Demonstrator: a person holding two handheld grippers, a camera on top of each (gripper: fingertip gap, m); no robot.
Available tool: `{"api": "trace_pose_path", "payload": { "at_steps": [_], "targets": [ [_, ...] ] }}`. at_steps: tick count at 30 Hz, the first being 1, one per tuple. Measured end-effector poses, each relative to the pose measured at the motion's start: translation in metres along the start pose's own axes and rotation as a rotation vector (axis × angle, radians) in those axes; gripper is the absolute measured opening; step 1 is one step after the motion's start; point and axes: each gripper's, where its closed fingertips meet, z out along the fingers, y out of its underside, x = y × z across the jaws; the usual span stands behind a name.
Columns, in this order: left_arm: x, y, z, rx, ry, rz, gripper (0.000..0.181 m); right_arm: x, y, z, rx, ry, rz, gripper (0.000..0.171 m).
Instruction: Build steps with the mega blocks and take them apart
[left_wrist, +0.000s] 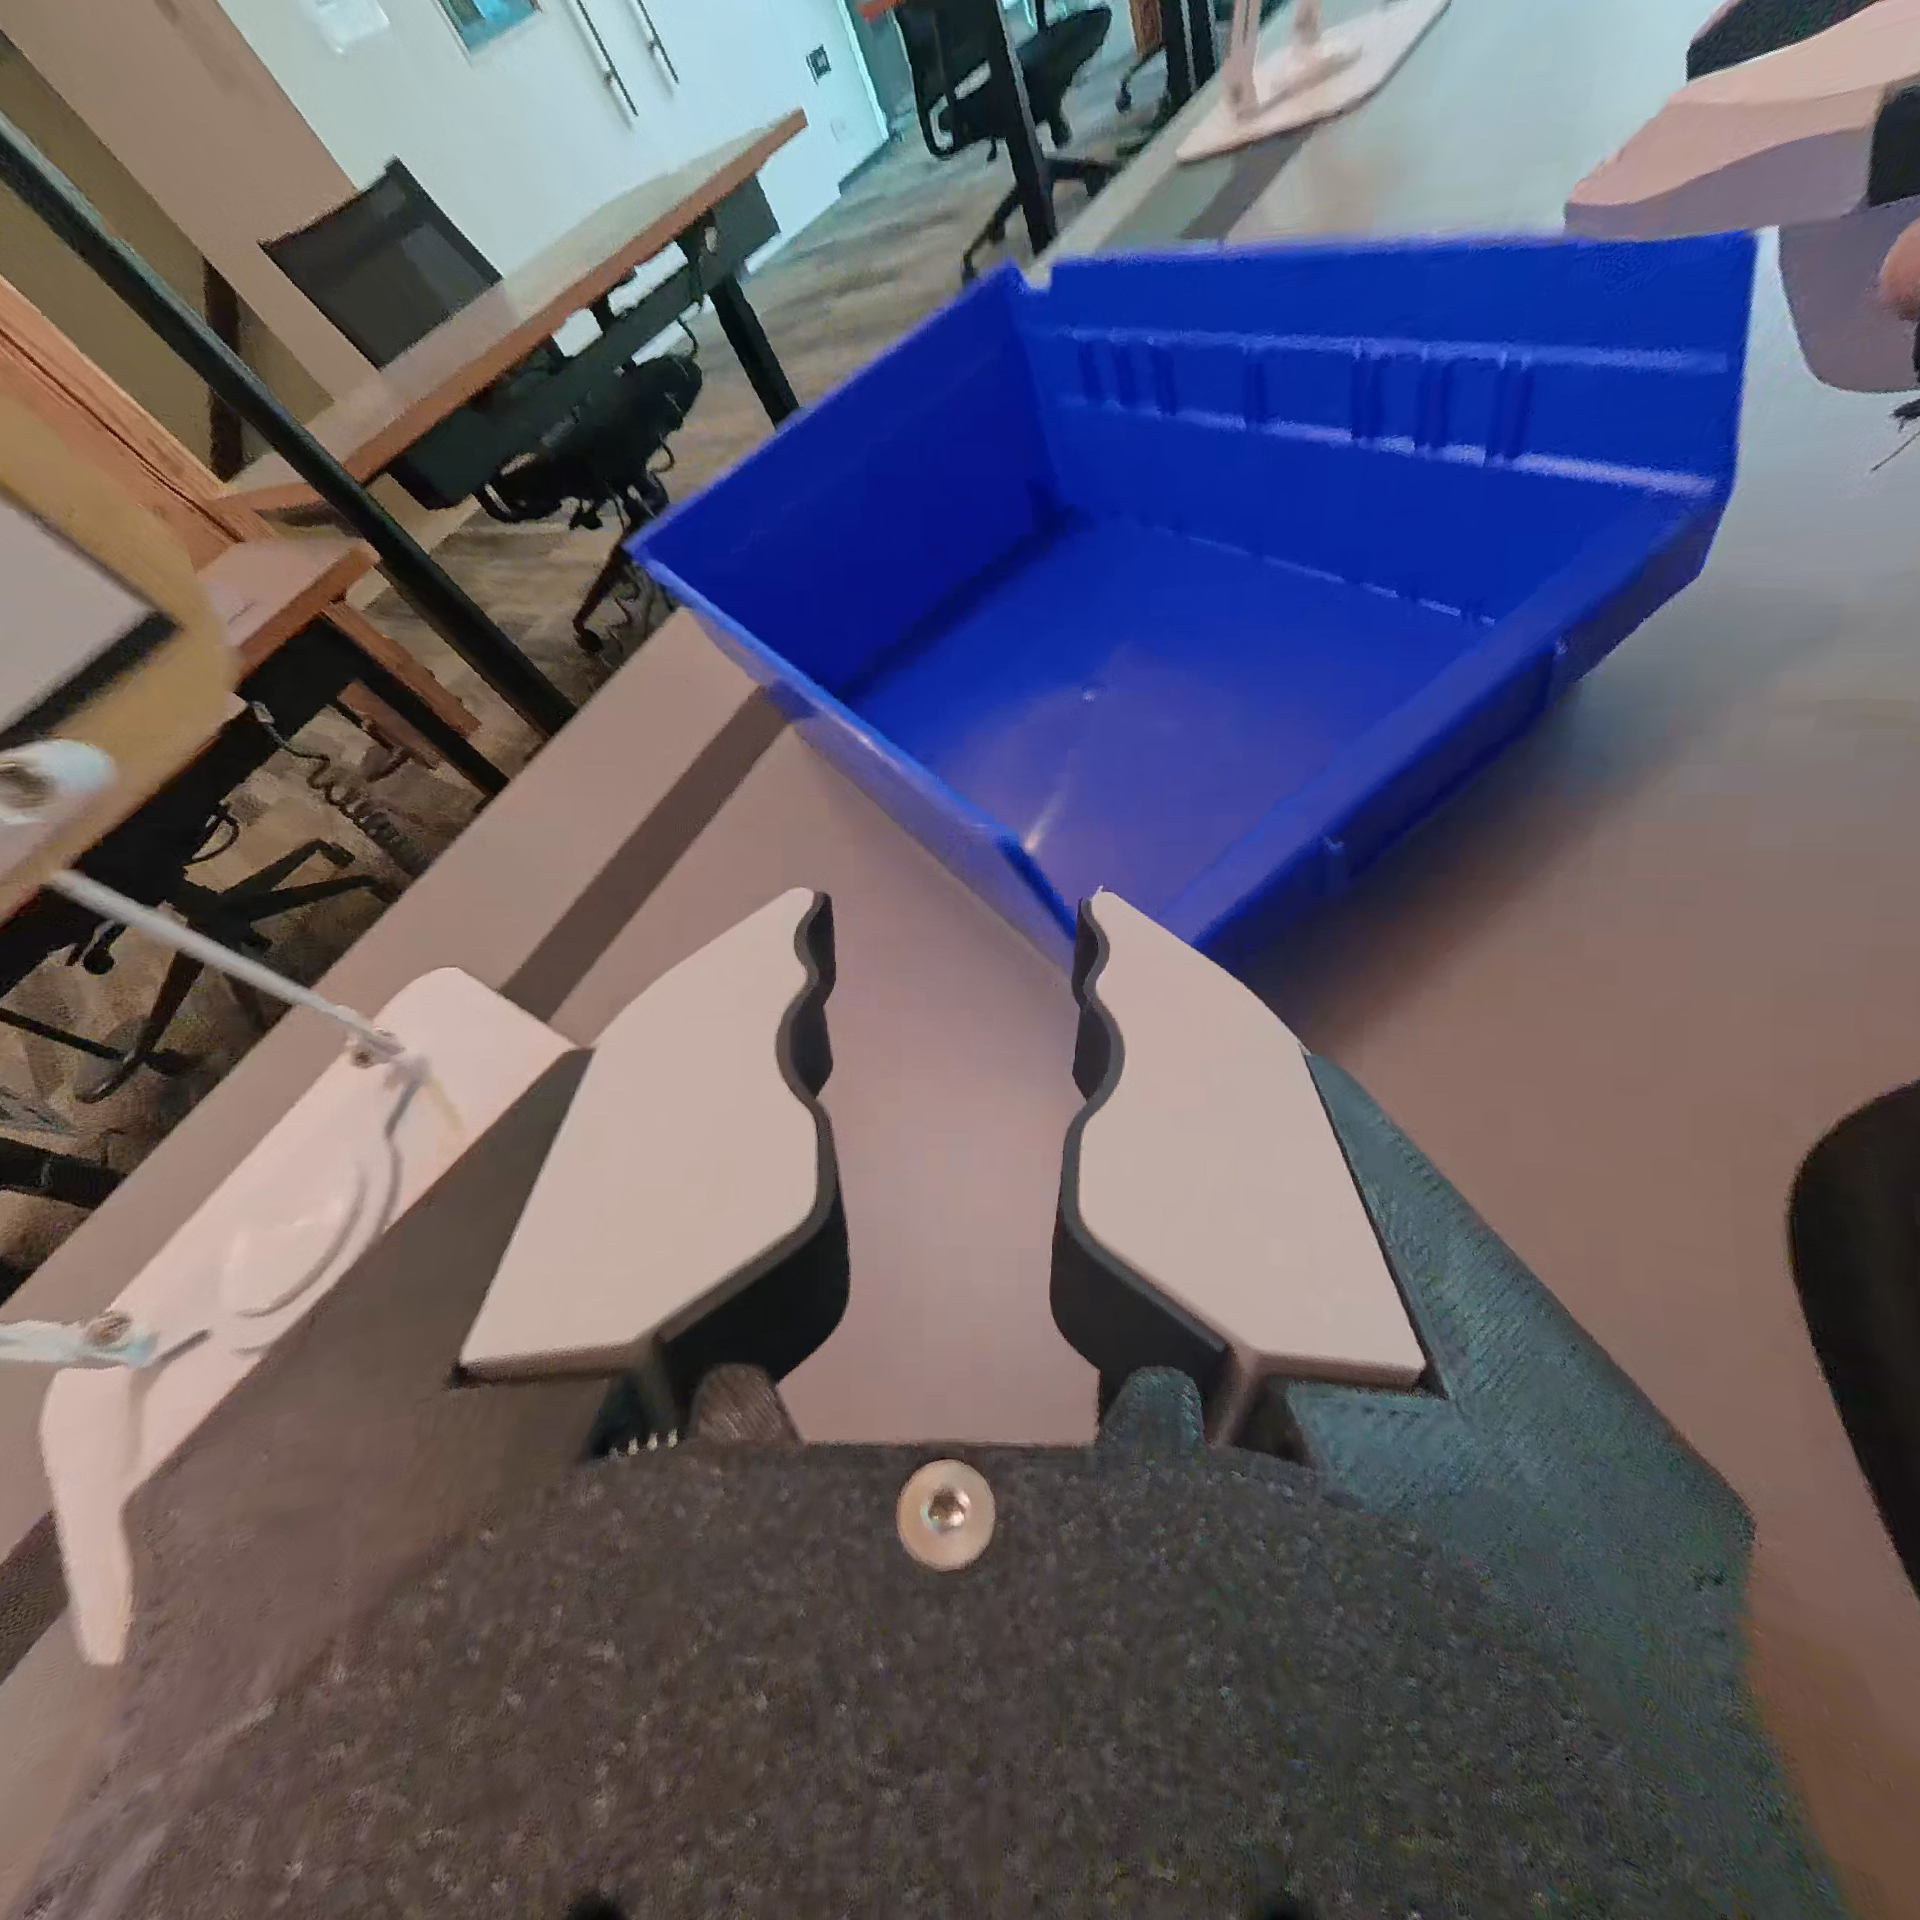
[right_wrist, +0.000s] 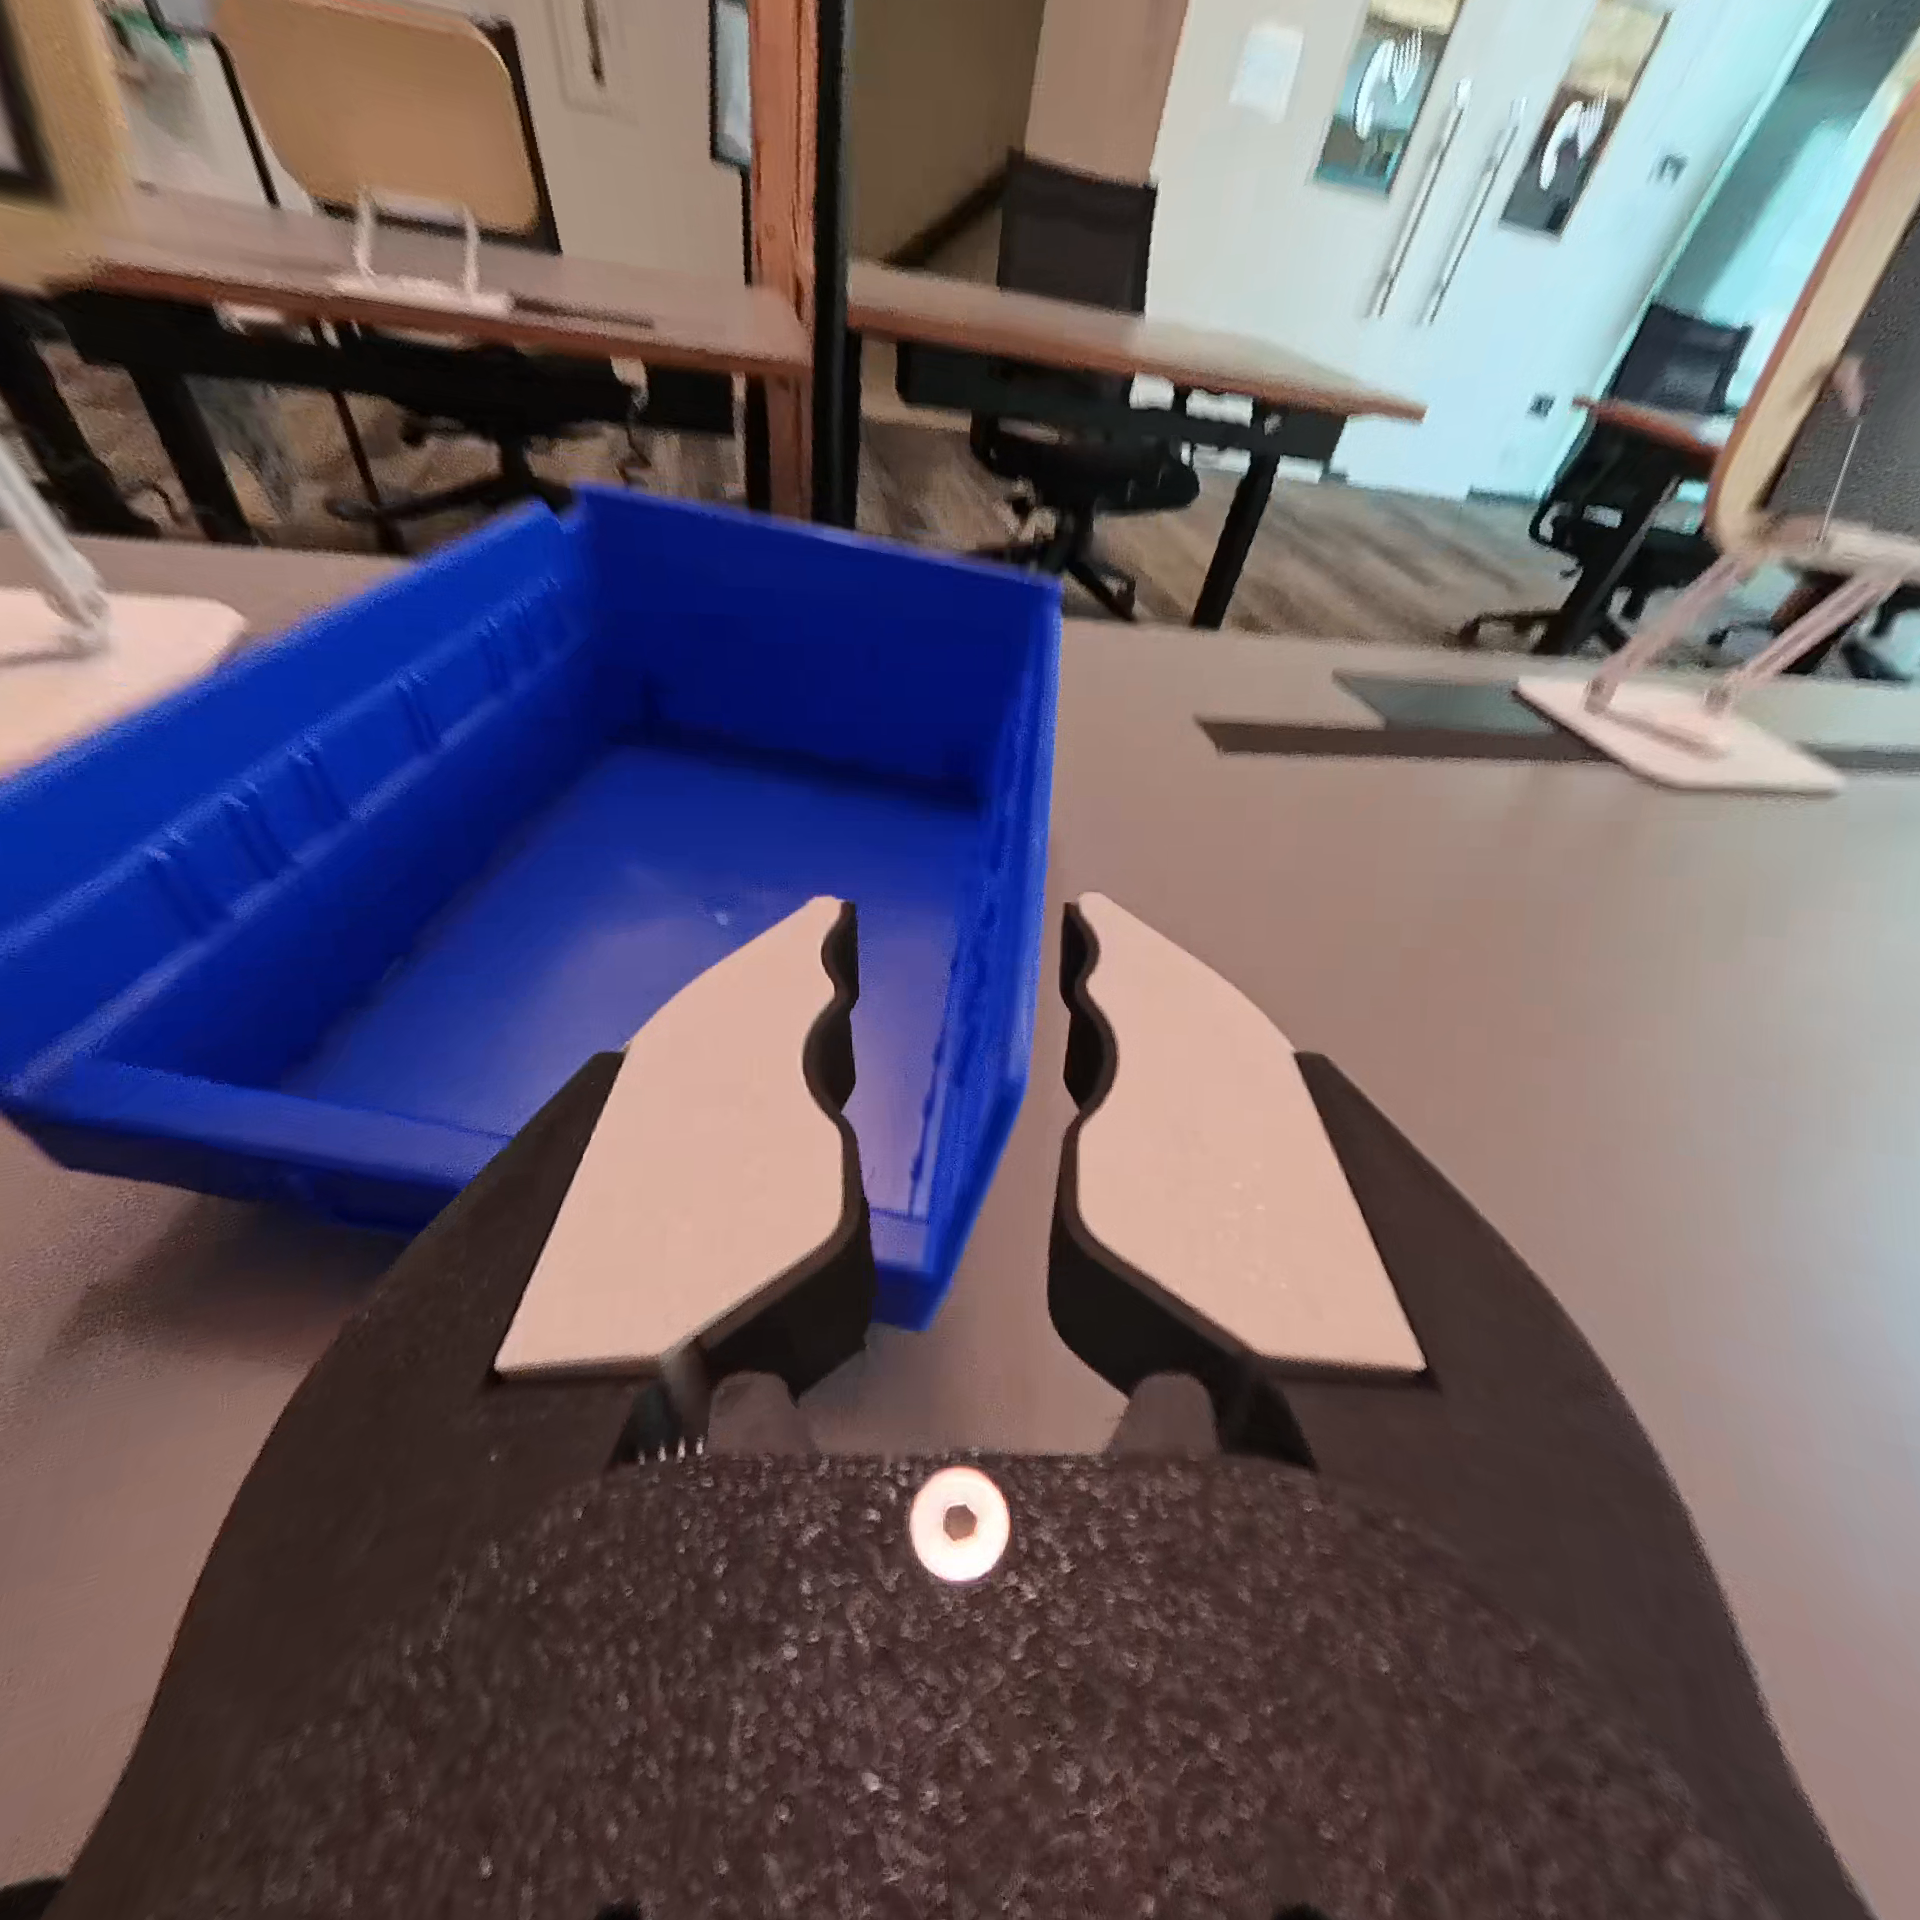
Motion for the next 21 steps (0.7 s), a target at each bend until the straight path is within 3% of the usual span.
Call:
{"api": "trace_pose_path", "payload": {
  "at_steps": [7,11,15,18,21],
  "targets": [
    [-0.079,-0.030,-0.098,0.174,-0.080,-0.145,0.020,-0.091,-0.108,-0.032,0.178,-0.261,-0.062,0.039],
    [-0.135,-0.030,-0.156,0.308,-0.234,-0.200,0.000,-0.159,-0.141,-0.030,0.203,-0.463,-0.017,0.039],
    [-0.173,-0.005,-0.196,0.339,-0.318,-0.315,0.000,-0.213,-0.142,-0.014,0.175,-0.567,0.001,0.040],
    [-0.188,0.031,-0.214,0.274,-0.380,-0.341,0.000,-0.240,-0.125,-0.003,0.156,-0.604,0.011,0.039],
    [-0.202,0.063,-0.235,0.240,-0.452,-0.368,0.000,-0.261,-0.098,0.004,0.139,-0.649,0.043,0.021]
  ]
}}
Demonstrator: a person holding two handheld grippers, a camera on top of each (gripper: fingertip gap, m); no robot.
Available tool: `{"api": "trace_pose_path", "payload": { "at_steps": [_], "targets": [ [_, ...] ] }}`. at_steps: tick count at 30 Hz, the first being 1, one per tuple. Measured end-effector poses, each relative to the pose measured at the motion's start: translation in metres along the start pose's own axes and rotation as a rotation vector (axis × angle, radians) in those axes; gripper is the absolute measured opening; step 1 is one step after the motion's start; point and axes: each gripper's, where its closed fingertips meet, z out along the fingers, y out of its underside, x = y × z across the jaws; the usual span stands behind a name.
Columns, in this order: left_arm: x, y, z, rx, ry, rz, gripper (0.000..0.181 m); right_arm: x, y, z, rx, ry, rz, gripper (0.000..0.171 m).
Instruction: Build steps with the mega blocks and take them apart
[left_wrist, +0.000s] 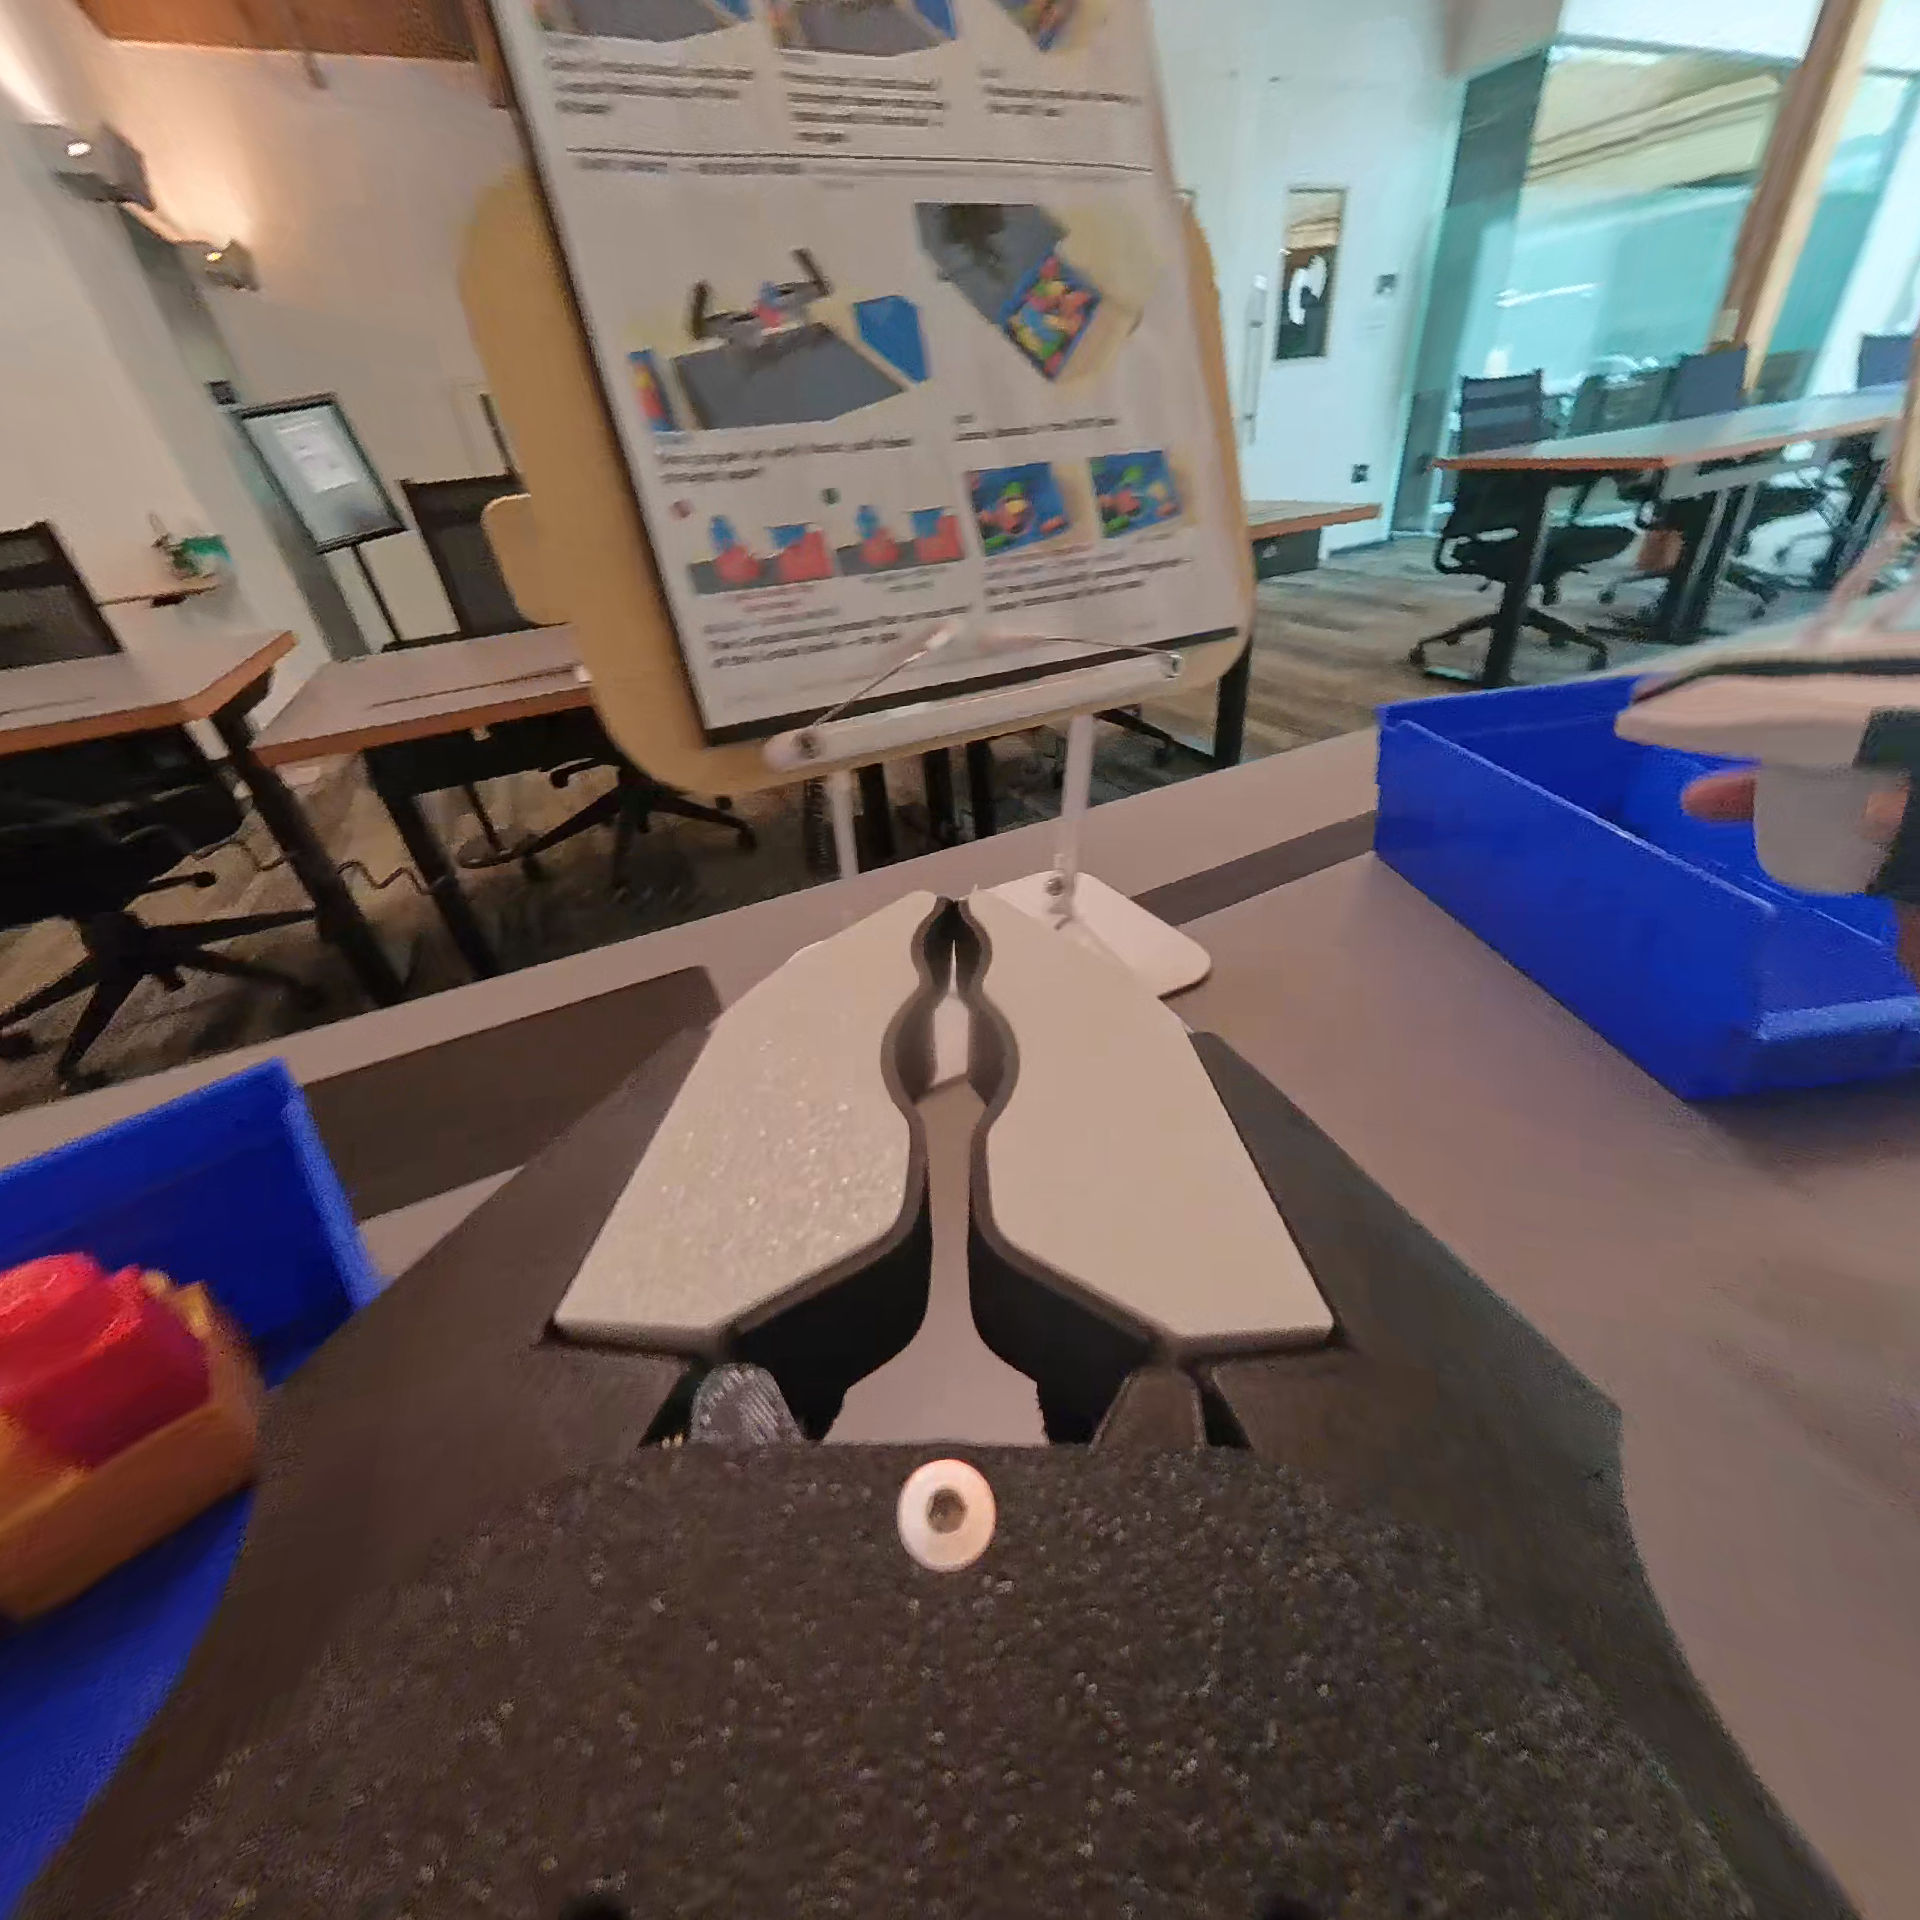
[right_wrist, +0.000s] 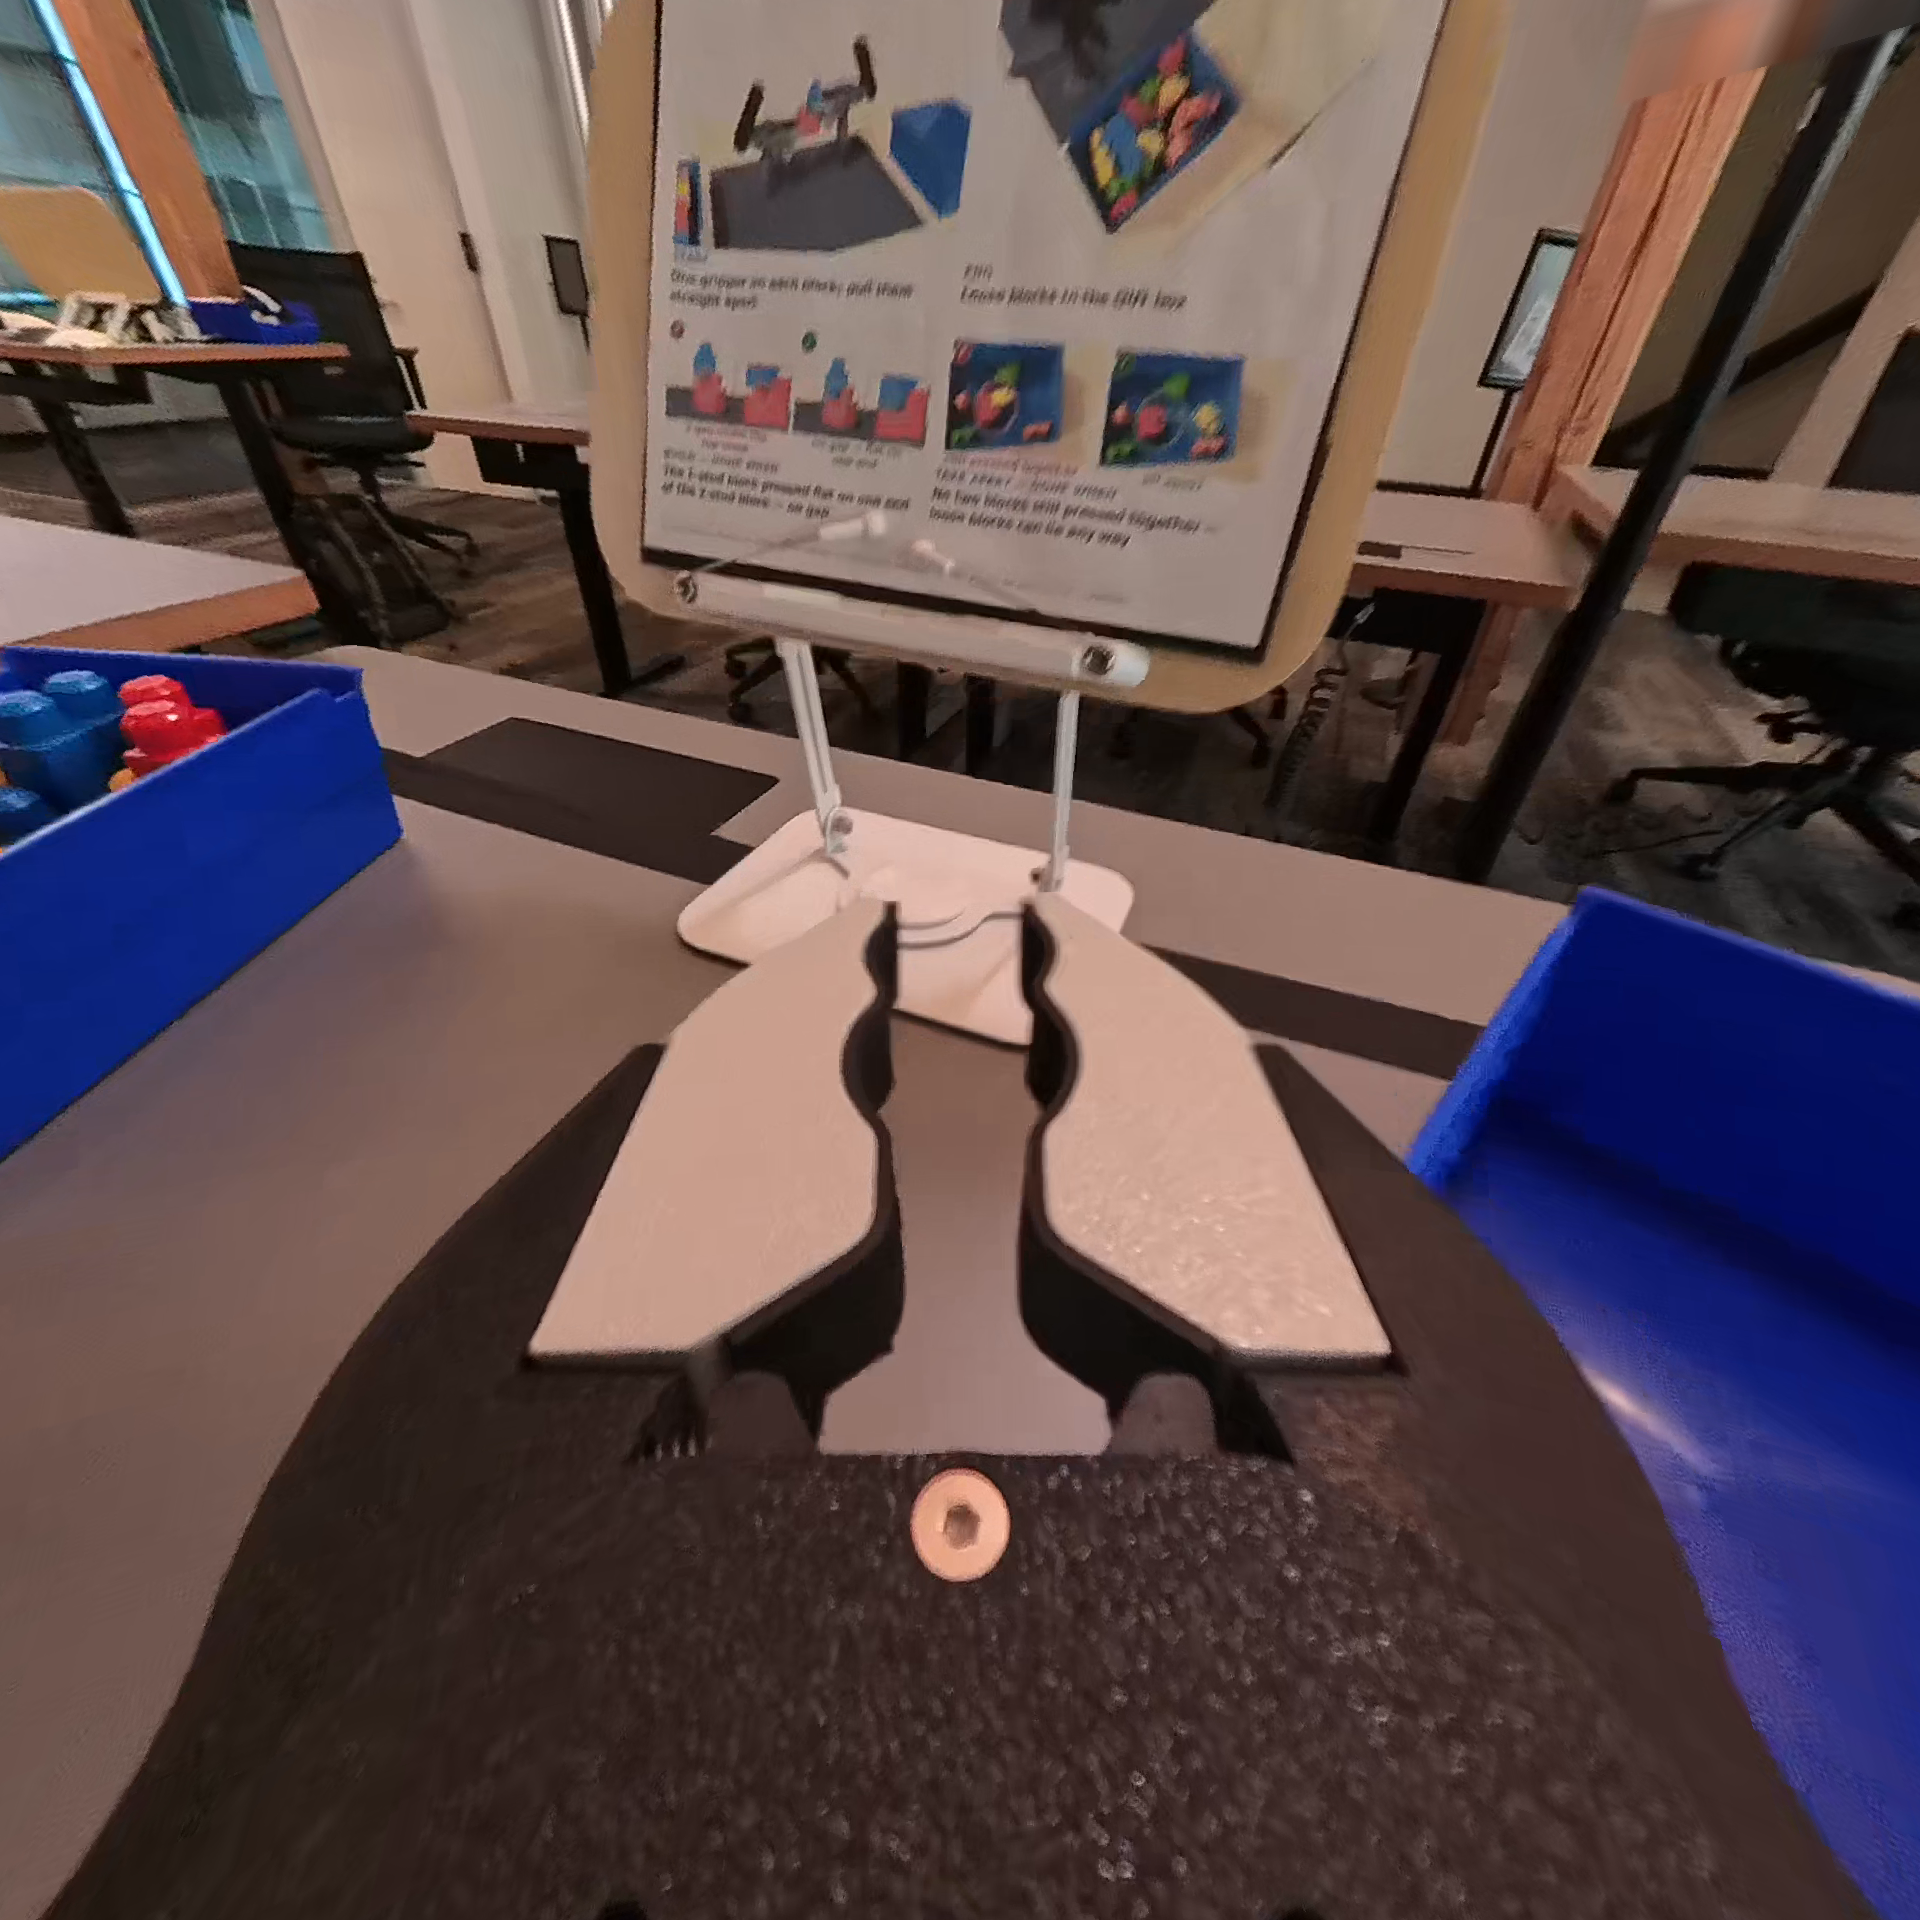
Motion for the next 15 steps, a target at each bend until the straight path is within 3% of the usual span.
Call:
{"api": "trace_pose_path", "payload": {
  "at_steps": [2,5,10,15],
  "targets": [
    [-0.017,0.001,-0.012,0.023,-0.035,-0.036,0.000,-0.010,0.018,0.006,0.029,-0.048,0.014,0.000],
    [-0.042,-0.008,-0.027,0.074,-0.103,-0.034,0.000,-0.026,0.038,0.011,0.052,-0.161,0.040,0.000],
    [-0.092,-0.014,-0.056,0.091,-0.286,0.057,0.000,-0.027,0.045,0.007,0.075,-0.154,-0.007,0.000],
    [-0.151,-0.023,-0.118,0.025,-0.471,0.064,0.006,-0.023,0.045,0.004,0.069,-0.138,-0.021,0.000]
  ]
}}
